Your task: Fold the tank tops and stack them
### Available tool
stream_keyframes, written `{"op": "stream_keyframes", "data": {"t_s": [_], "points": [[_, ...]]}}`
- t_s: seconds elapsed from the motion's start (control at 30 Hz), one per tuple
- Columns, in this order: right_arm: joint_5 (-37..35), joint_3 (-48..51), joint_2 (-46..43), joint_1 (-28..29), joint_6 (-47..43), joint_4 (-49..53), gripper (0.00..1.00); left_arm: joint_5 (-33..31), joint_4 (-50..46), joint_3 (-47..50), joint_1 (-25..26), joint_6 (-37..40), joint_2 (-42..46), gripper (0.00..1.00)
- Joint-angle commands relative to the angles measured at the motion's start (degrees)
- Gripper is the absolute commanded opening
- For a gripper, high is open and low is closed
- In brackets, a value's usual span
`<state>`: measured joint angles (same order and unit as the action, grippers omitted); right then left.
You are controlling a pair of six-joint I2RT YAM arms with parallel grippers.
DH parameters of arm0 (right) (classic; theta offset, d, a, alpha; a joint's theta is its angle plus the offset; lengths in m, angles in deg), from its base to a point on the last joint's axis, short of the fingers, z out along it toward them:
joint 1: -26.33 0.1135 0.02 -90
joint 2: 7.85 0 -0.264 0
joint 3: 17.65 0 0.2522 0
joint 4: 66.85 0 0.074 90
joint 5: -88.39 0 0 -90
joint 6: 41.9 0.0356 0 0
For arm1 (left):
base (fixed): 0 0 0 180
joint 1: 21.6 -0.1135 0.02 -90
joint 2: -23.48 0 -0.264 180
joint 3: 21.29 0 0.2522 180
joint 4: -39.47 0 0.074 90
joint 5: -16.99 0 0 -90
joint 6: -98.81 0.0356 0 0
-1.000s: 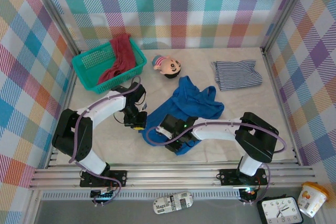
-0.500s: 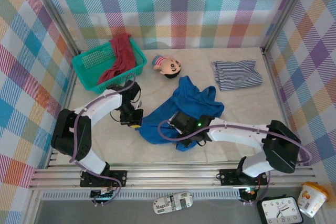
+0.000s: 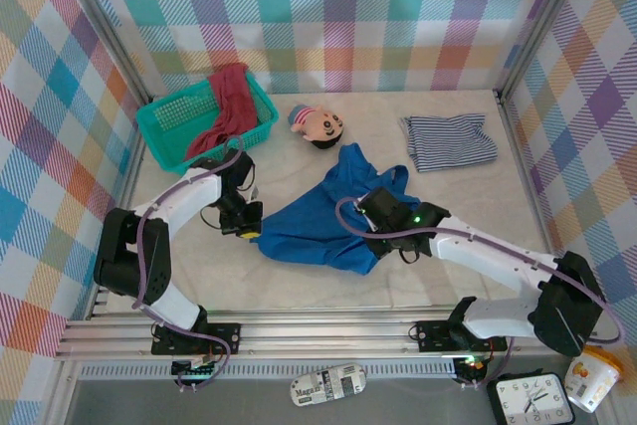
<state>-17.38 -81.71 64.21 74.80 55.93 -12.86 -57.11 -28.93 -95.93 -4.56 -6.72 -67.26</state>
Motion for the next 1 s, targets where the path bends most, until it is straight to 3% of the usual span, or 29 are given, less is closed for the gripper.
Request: {"op": "stream_keyframes", "data": {"t_s": [0.0, 0.2, 0.3, 0.53, 0.7, 0.97], "points": [[4.01, -1.22, 4.74, -1.57, -4.34, -3.72, 0.12, 3.77, 0.89, 2.56, -0.77, -1.40, 1.35, 0.07], [7.63, -8.18, 18.92, -4.46, -8.79, -12.03, 0.16, 3.94, 1.55, 4.61, -0.78, -1.92, 1.86, 0.07], [8.25, -13.11, 23.44, -4.85, -8.53, -10.16, 0.24, 3.35, 1.78, 4.61, -0.87, -1.79, 1.15, 0.08], [15.01, -10.57, 15.95, -3.03, 1.00, -2.49, 0.43, 3.02, 2.74, 3.16, -1.22, -1.66, -1.18, 0.09], [14.26, -4.59, 11.95, 1.33, 6.37, -0.85, 0.46, 3.33, 3.21, 3.23, -1.25, -1.35, -2.30, 0.11], [12.38, -7.29, 18.68, 1.54, 3.22, -2.45, 0.46, 3.39, 2.34, 2.16, -1.31, -0.35, -2.94, 0.13]]}}
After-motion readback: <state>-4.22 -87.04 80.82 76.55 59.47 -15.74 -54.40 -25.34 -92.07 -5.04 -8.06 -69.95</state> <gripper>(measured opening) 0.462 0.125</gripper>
